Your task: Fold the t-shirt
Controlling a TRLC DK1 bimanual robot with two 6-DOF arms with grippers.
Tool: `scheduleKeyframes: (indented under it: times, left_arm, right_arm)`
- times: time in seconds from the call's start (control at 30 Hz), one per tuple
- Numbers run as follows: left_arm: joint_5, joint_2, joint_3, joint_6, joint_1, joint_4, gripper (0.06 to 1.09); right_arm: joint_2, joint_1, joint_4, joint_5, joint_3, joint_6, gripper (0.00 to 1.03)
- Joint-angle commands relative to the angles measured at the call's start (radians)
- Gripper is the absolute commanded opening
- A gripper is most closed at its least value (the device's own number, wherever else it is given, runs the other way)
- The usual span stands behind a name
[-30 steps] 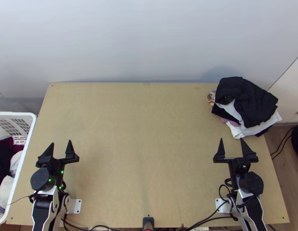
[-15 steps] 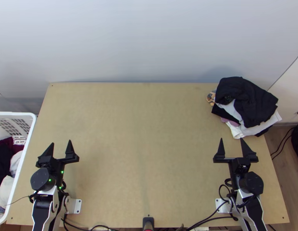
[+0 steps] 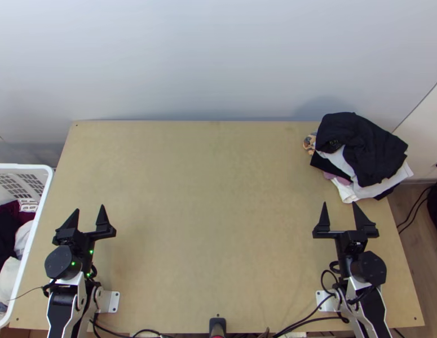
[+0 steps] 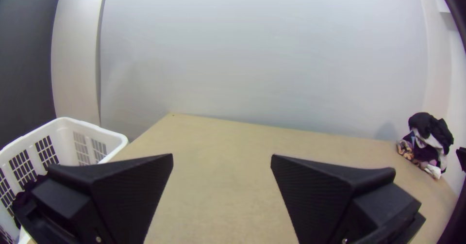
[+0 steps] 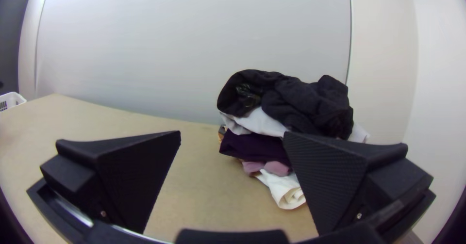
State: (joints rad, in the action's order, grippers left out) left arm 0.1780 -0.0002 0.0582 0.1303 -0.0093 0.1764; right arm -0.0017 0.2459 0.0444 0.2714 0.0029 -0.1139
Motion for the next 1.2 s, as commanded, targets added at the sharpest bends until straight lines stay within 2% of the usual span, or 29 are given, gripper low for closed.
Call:
scheduleKeyframes:
  times: [0.0, 0.23, 0.33, 0.5, 0.67, 0.7, 0.73, 0.8, 0.9, 1.0, 1.07, 1.17]
  left_arm:
    - [0.000, 0.000, 0.000, 0.002, 0.000, 0.000, 1.04]
    - [0.000, 0.000, 0.000, 0.002, 0.000, 0.000, 1.04]
    - [0.000, 0.000, 0.000, 0.000, 0.002, 0.000, 1.04]
    - [0.012, 0.000, 0.000, -0.012, 0.074, -0.002, 1.04]
    - [0.014, 0.000, 0.000, 0.017, 0.057, 0.000, 1.04]
    - [0.037, 0.000, 0.000, 0.014, 0.058, 0.000, 1.04]
    - [0.060, 0.000, 0.000, 0.000, 0.058, 0.000, 1.04]
    - [0.044, 0.002, -0.003, -0.121, 0.054, -0.025, 1.04]
    - [0.023, 0.063, 0.005, -0.133, 0.058, -0.032, 1.04]
    - [0.052, 0.112, 0.043, -0.133, 0.063, -0.040, 1.04]
    - [0.080, 0.155, 0.092, -0.132, 0.071, -0.041, 1.04]
    - [0.144, 0.307, 0.210, -0.118, 0.080, -0.025, 1.04]
  right_arm:
    - [0.000, 0.000, 0.000, 0.000, 0.000, 0.000, 0.98]
    - [0.000, 0.000, 0.000, 0.000, 0.000, 0.000, 0.98]
    - [0.000, -0.003, 0.002, 0.000, 0.000, 0.031, 0.98]
    - [-0.001, -0.013, 0.002, 0.000, -0.001, 0.036, 0.98]
    - [-0.004, -0.007, 0.041, 0.003, 0.009, -0.067, 0.98]
    - [-0.004, -0.008, 0.072, 0.008, 0.008, -0.095, 0.98]
    - [-0.004, -0.007, 0.106, 0.011, 0.006, -0.127, 0.98]
    - [-0.003, 0.004, 0.160, 0.029, 0.000, -0.207, 0.98]
    - [-0.001, 0.035, 0.163, 0.114, 0.000, -0.334, 0.98]
    - [-0.003, 0.036, 0.173, 0.132, 0.002, -0.415, 0.98]
    - [-0.001, 0.036, 0.186, 0.134, 0.014, -0.451, 0.98]
    - [0.069, 0.058, 0.152, 0.181, 0.077, -0.441, 0.97]
